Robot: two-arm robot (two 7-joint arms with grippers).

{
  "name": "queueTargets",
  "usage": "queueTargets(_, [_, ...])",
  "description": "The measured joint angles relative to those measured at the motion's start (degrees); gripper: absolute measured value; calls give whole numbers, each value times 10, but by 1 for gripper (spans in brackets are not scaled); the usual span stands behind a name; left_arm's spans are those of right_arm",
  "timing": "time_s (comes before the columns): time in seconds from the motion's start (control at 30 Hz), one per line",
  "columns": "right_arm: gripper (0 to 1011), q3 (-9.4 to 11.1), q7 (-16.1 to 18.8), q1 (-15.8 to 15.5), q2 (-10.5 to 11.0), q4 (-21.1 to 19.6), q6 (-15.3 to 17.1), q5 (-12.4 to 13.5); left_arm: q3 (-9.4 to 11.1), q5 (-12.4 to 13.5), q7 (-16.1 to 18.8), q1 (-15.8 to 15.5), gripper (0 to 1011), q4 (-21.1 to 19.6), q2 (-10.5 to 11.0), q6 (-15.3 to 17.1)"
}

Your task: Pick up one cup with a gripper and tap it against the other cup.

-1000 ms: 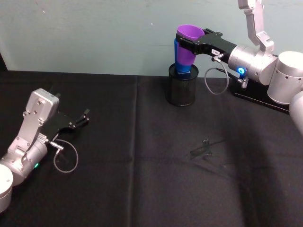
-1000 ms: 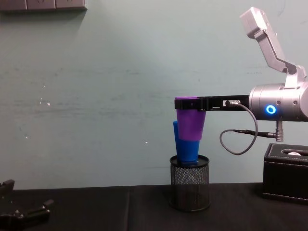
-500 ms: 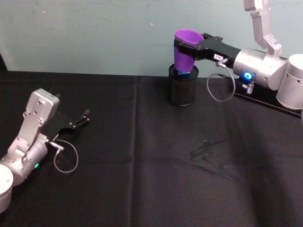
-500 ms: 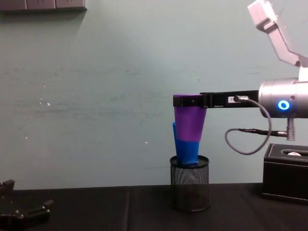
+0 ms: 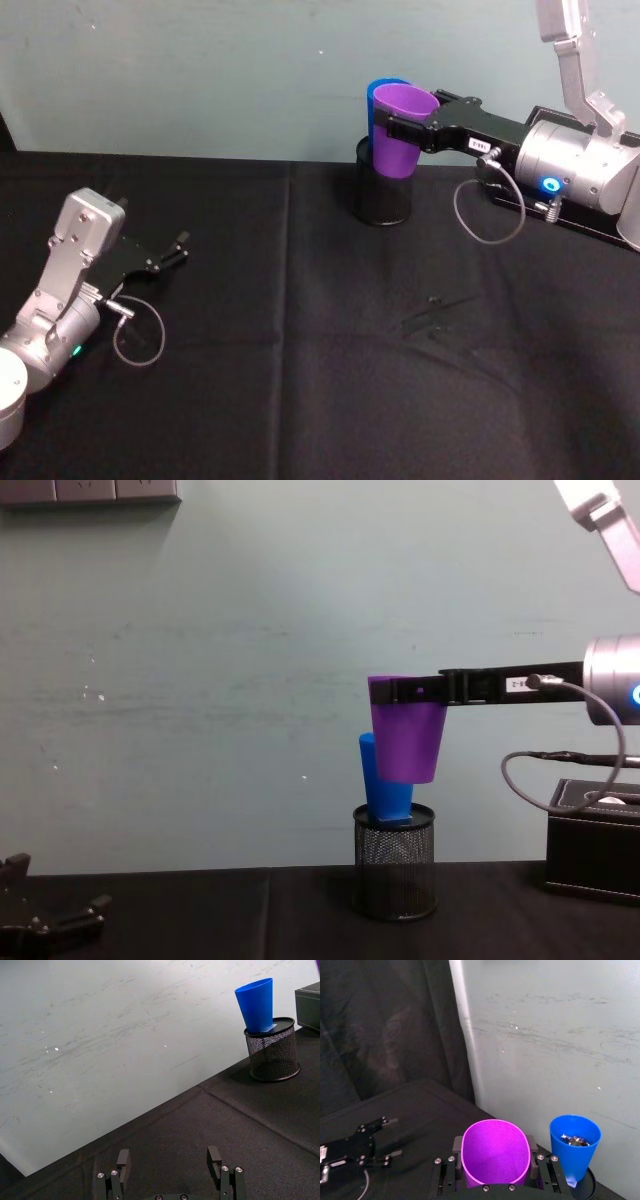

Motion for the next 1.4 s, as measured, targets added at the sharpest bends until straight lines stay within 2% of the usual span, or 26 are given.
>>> queueTargets(0.33, [720, -11, 4, -27, 31, -47, 4, 10, 0, 0, 0, 0, 1005, 0, 0, 0])
queueTargets(0.57, [720, -27, 9, -50, 56, -81, -33, 5, 0, 0, 0, 0, 1004, 0, 0, 0])
queueTargets(0.73, [720, -35, 9, -61, 67, -93, -43, 4, 0, 0, 0, 0, 1005, 0, 0, 0])
queueTargets(1.03, [720, -45, 2, -72, 78, -101, -54, 14, 0, 0, 0, 0, 1005, 0, 0, 0])
queueTargets(1.4, [720, -53, -7, -75, 81, -101, -56, 26, 0, 0, 0, 0, 1005, 0, 0, 0])
